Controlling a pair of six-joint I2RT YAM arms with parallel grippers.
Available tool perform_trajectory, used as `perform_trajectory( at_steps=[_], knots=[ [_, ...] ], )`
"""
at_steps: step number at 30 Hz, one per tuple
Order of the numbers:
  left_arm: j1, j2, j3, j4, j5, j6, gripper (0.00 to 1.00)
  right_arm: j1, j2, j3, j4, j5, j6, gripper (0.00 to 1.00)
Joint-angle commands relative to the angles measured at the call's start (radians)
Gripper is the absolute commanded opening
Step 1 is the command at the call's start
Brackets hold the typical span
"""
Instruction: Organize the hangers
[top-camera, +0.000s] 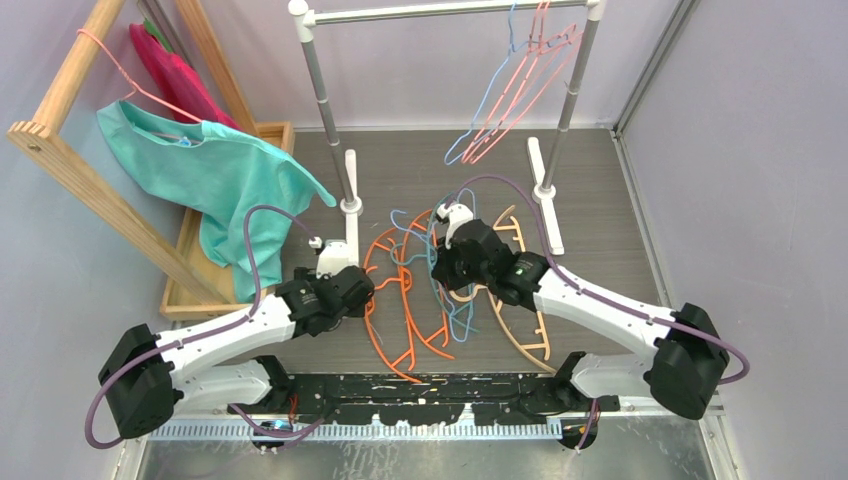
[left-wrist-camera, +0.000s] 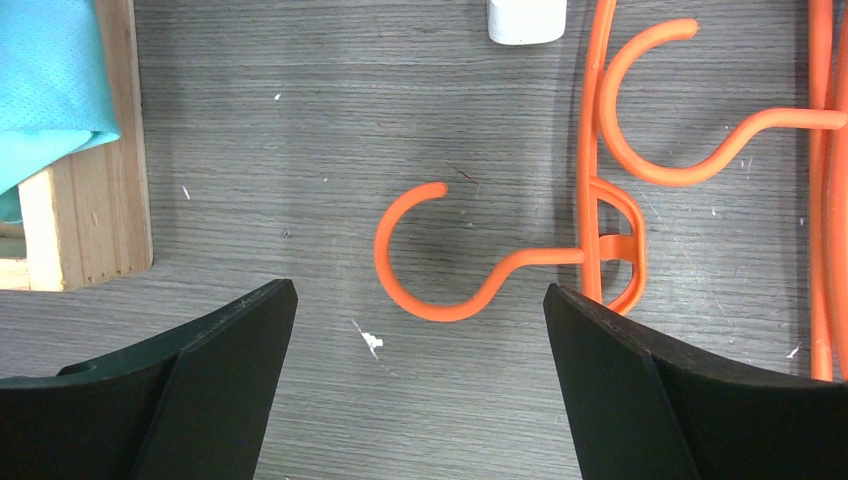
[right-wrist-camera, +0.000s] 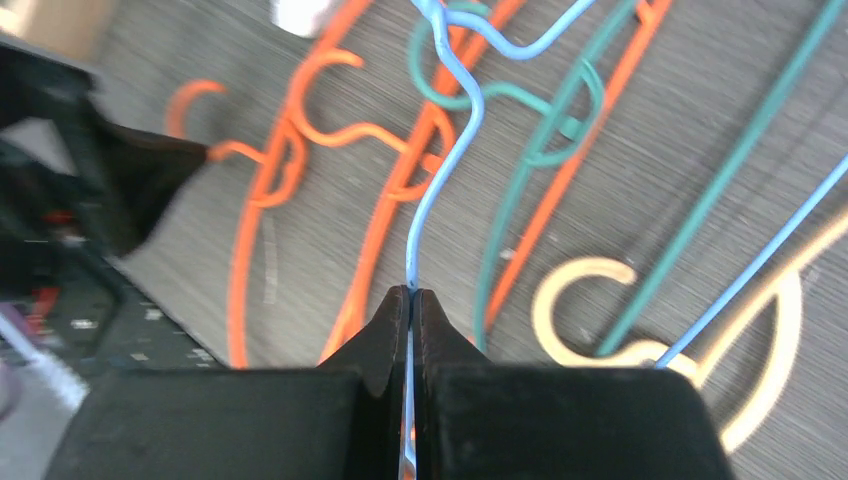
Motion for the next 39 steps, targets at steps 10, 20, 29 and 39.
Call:
perform_trajectory(
  at_steps=[10, 20, 29, 39],
  knots=[
    [0.001, -0.032, 0.014, -0.019, -0.049, -0.025, 0.98, 0.056, -0.078, 0.281, 0.15, -0.287, 0.143, 0.01],
    [0.001, -0.068, -0.006, -0.012, -0.04, -0.032, 0.98, 0.064, -0.025, 0.411, 0.264, -0.29, 0.16, 0.01],
    [0.001, -0.107, -0.008, -0.022, -0.038, -0.031, 0.98, 0.061, 0.118, 0.618, 0.451, -0.178, 0.157, 0.01],
    [0.001, -0.14, -0.004, -0.023, -0.045, -0.01, 0.98, -0.032, 0.245, 0.763, 0.592, -0.095, 0.216, 0.01]
  ],
)
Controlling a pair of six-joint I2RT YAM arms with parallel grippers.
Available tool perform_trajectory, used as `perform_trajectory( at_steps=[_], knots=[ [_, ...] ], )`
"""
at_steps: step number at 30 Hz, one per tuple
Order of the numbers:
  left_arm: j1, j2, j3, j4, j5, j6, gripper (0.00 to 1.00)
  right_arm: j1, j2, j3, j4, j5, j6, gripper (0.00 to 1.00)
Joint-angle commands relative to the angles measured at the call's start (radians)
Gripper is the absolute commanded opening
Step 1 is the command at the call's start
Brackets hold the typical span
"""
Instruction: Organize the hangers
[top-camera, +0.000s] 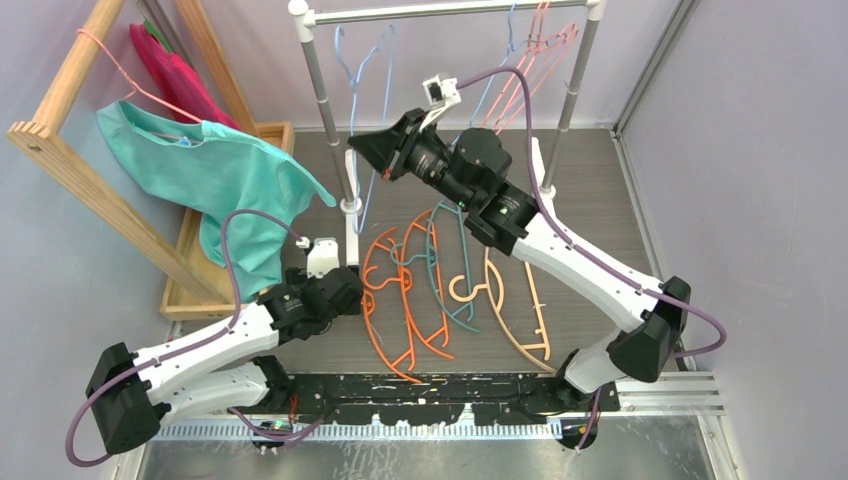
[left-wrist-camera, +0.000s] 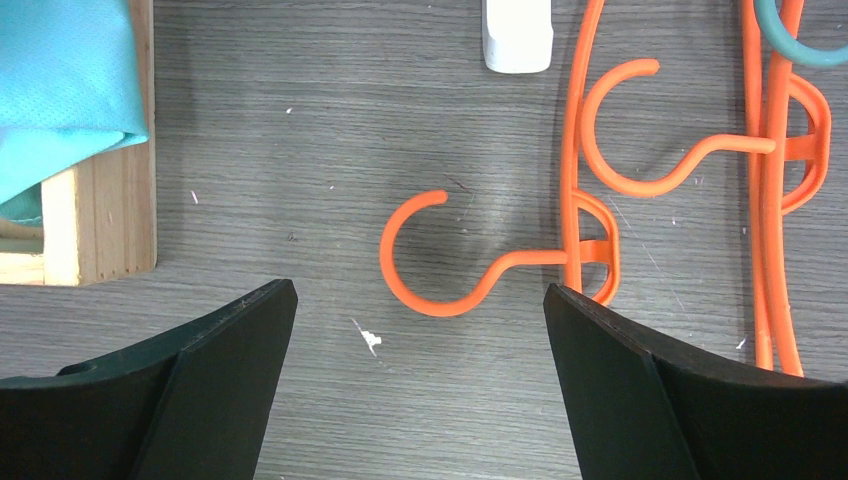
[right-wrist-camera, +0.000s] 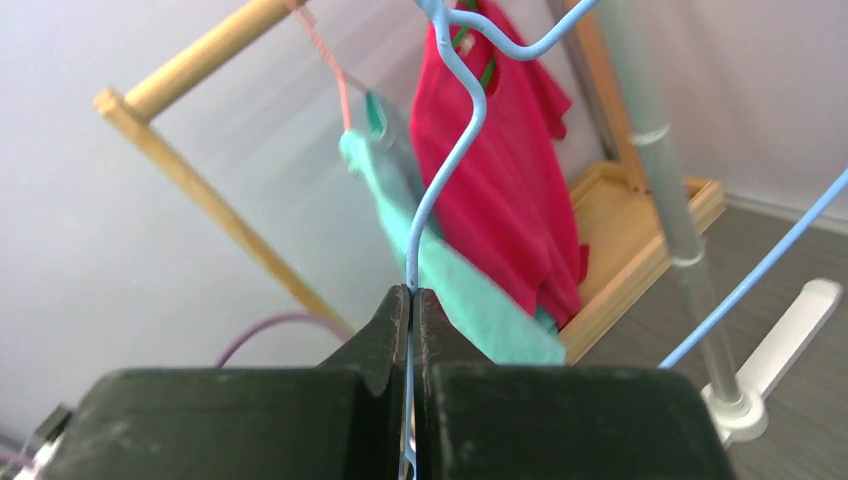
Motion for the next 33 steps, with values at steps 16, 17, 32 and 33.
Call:
perform_trajectory(
  at_steps=[16, 17, 32, 33],
  knots=[
    [0.001, -0.011, 0.008, -0.017, -0.039, 0.006, 0.98, -0.246, 0.086, 0.091, 0.203, 0.1, 0.175, 0.01],
    [0.001, -0.007, 0.006, -0.015, -0.038, 0.006, 0.98, -0.26, 0.074, 0.063, 0.214, 0.104, 0.186, 0.01],
    [0.001, 0.06, 0.024, 0.014, -0.018, 0.009, 0.98, -0.444, -0.061, -0.122, 0.219, 0.128, 0.28, 0.01],
    [0.001, 0.062, 0.025, 0.015, -0.019, 0.009, 0.98, -0.449, -0.069, -0.13, 0.219, 0.13, 0.283, 0.01]
  ],
)
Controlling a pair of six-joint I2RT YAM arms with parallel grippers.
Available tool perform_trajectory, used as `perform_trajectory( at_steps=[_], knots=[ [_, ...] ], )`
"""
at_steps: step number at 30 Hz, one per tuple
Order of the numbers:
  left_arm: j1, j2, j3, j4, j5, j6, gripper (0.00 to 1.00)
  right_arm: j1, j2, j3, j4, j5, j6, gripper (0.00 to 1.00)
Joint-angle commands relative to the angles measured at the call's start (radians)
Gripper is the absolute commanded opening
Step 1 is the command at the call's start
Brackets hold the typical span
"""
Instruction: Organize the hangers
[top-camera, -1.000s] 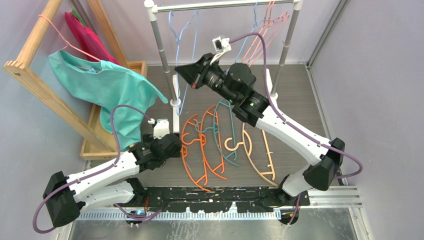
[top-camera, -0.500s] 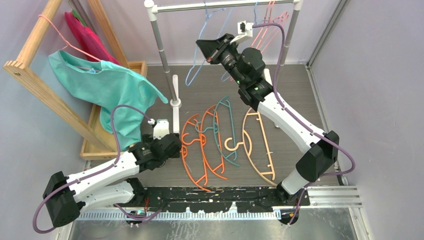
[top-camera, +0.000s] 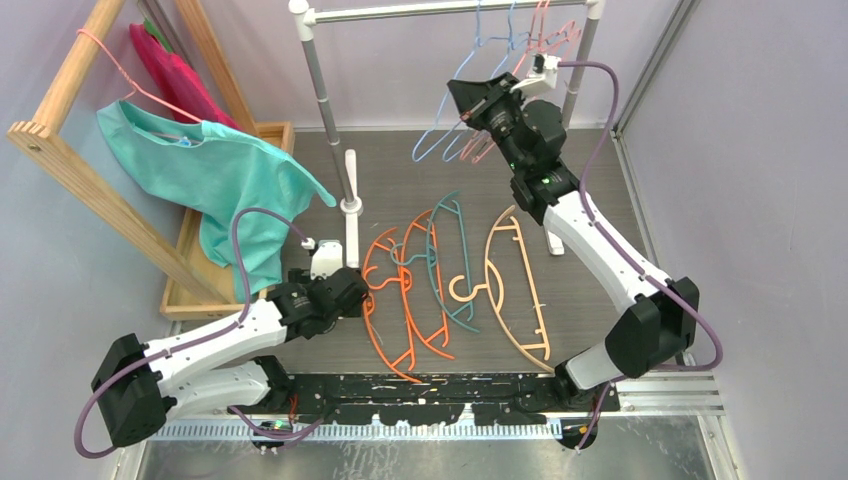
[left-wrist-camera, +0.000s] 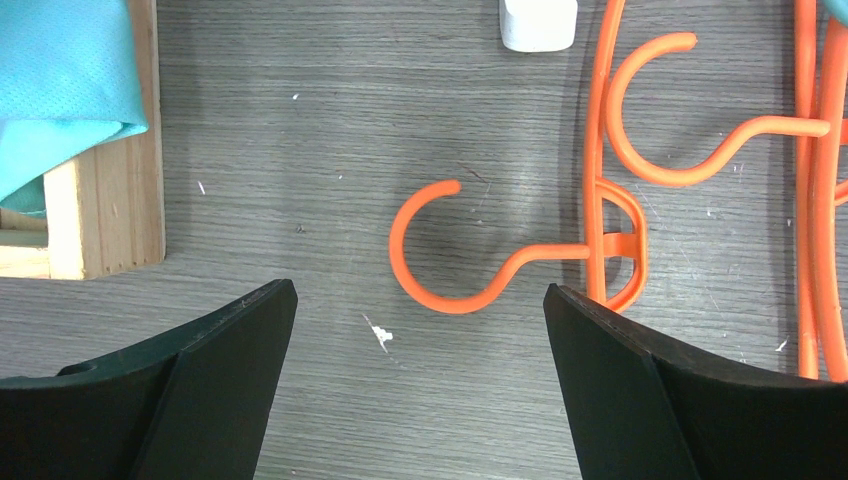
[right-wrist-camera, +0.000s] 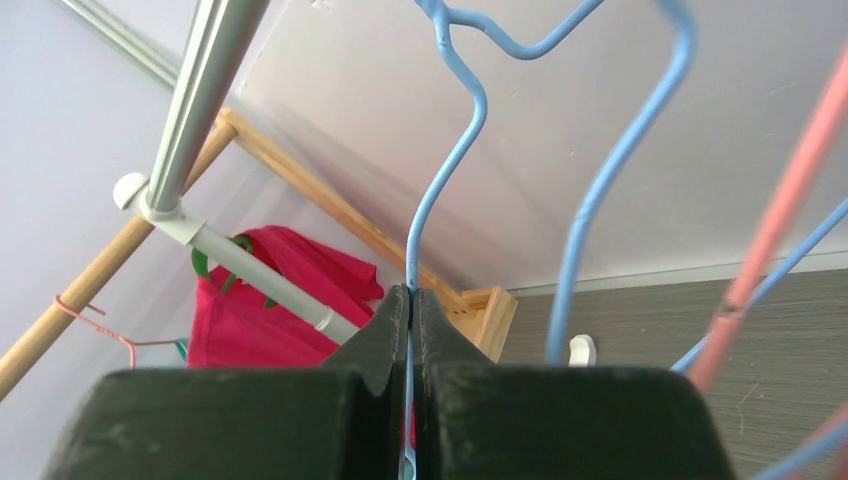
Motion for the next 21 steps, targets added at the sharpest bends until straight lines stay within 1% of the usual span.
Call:
perform_trajectory(
  at_steps=[1, 4, 5, 9, 14, 15, 17, 21],
  knots=[
    [0.001, 0.011, 0.025, 0.025, -0.02, 0.007, 0.98, -0.023, -0.083, -0.025, 0.075, 0.02, 0.043, 0.01],
    [0.001, 0.013, 0.021, 0.03, -0.018, 0.008, 0.98, -0.028, -0.095, -0.032, 0.055, 0.016, 0.043, 0.01],
    [0.001, 0.015, 0.02, 0.032, -0.016, 0.009, 0.98, -0.028, -0.096, -0.03, 0.041, 0.014, 0.043, 0.04],
    [0.001, 0.019, 0.017, 0.034, -0.011, 0.002, 0.98, -0.029, -0.109, -0.038, 0.009, 0.015, 0.044, 0.27],
    [0.001, 0.012, 0.013, 0.032, -0.01, -0.002, 0.98, -0.029, -0.156, -0.079, 0.001, 0.03, 0.038, 0.47],
    [0.001, 0.012, 0.012, 0.032, -0.01, -0.002, 0.98, -0.03, -0.167, -0.084, -0.002, 0.025, 0.031, 0.5],
    [0.001, 0.01, 0.011, 0.034, -0.01, -0.001, 0.98, -0.031, -0.189, -0.089, -0.009, 0.001, 0.015, 0.53],
    [0.001, 0.02, 0.011, 0.038, -0.01, 0.0, 0.98, -0.026, -0.258, -0.105, 0.004, -0.093, -0.023, 0.58]
  ],
)
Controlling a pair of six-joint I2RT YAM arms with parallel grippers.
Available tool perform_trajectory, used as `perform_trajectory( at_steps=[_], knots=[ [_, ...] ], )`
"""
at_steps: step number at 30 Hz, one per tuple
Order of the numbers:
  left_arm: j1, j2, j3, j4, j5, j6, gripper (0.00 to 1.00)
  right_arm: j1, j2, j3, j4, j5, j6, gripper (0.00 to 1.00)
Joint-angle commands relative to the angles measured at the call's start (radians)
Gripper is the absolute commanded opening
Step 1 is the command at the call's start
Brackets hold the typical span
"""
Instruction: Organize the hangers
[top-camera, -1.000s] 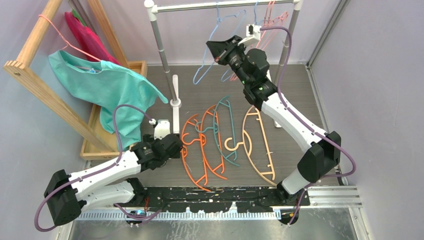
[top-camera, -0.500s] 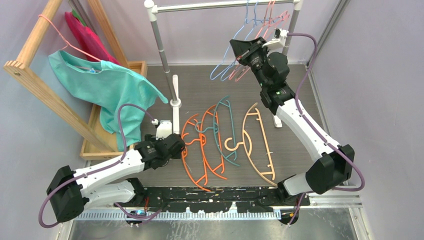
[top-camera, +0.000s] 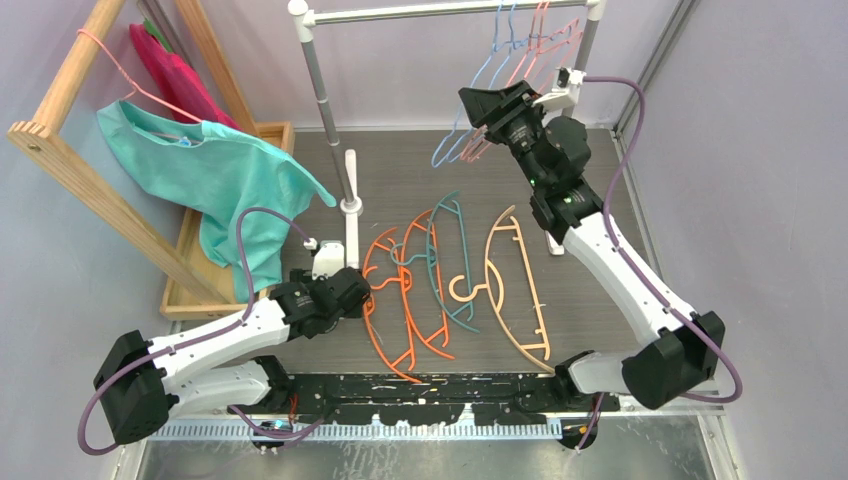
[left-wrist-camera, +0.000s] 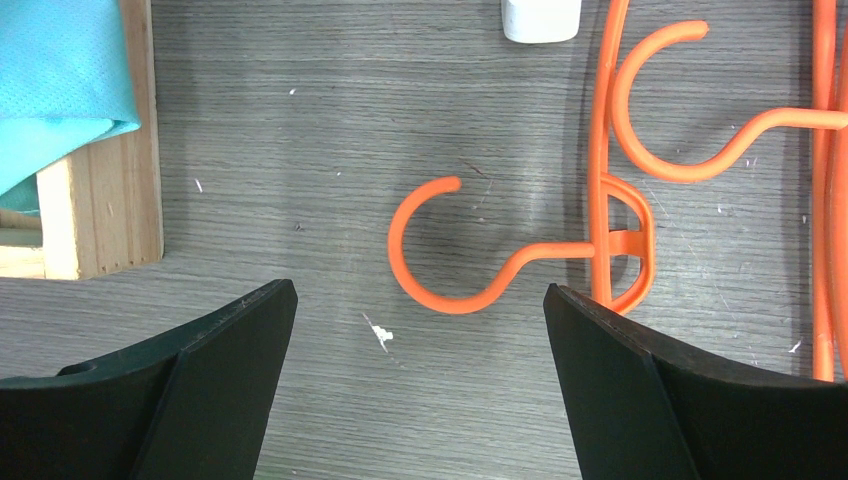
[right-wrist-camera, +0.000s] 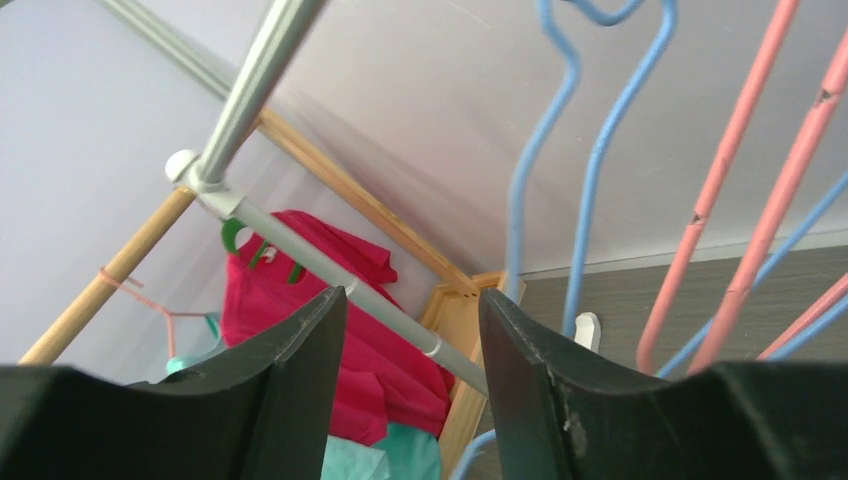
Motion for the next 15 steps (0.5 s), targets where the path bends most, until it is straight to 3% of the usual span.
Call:
perform_trajectory(
  at_steps=[1, 8, 15],
  knots=[
    [0.001, 0.004, 0.012, 0.036, -0.014, 0.0, 0.98, 0.004, -0.112, 0.01, 0.041, -0.105, -0.069, 0.59],
    [0.001, 0.047, 0.028, 0.052, -0.002, 0.001, 0.98, 0.084, -0.208, -0.017, -0.269, -0.115, -0.288, 0.62],
    [0.001, 0.067, 0.033, 0.07, 0.012, 0.018, 0.98, 0.211, -0.401, -0.324, -0.551, 0.08, -0.377, 0.61]
  ],
)
